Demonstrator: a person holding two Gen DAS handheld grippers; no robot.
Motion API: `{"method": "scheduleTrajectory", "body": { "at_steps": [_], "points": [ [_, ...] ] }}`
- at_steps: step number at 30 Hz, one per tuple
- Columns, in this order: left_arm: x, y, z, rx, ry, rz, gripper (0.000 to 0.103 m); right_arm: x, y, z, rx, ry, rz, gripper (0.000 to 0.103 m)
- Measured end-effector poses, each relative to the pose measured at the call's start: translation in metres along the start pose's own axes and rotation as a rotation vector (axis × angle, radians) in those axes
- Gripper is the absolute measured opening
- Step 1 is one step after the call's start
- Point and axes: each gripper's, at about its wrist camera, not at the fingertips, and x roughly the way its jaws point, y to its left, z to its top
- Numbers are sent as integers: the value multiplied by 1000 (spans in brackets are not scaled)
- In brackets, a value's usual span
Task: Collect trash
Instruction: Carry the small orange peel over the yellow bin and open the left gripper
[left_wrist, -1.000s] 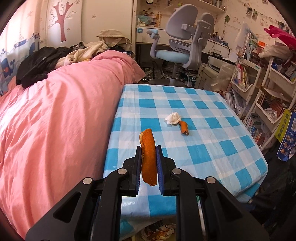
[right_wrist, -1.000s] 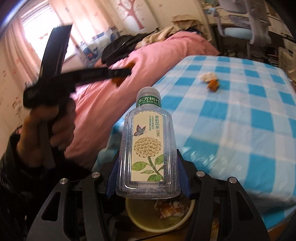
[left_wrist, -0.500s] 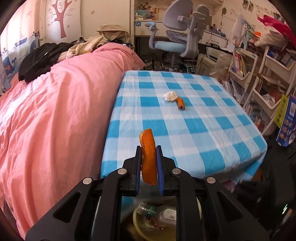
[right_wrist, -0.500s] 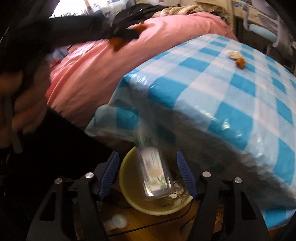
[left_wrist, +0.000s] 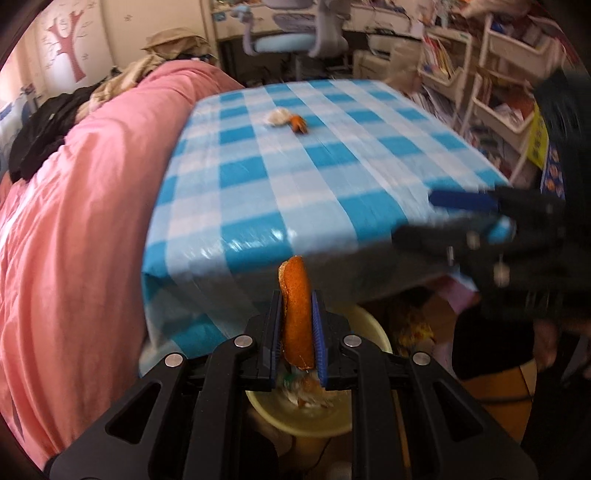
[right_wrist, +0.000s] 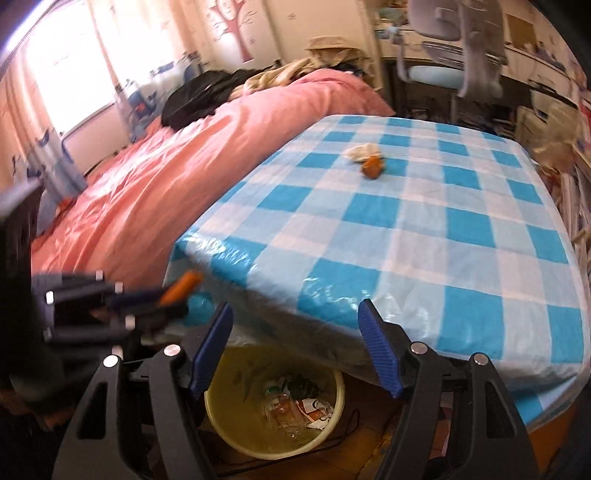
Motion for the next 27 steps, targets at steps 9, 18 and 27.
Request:
{"method": "scheduleTrajectory", "body": {
  "at_steps": [9, 18, 27],
  "points": [
    [-3, -5, -6, 3, -4, 23, 32, -11, -4, 1, 7, -33, -16, 68],
    [-12, -1, -1, -16, -66, 57, 45, -11, -4, 1, 2, -39, -26, 68],
    [-13, 31, 35, -138, -149, 67, 48, -8, -4, 8, -5, -50, -57, 68]
  ]
}}
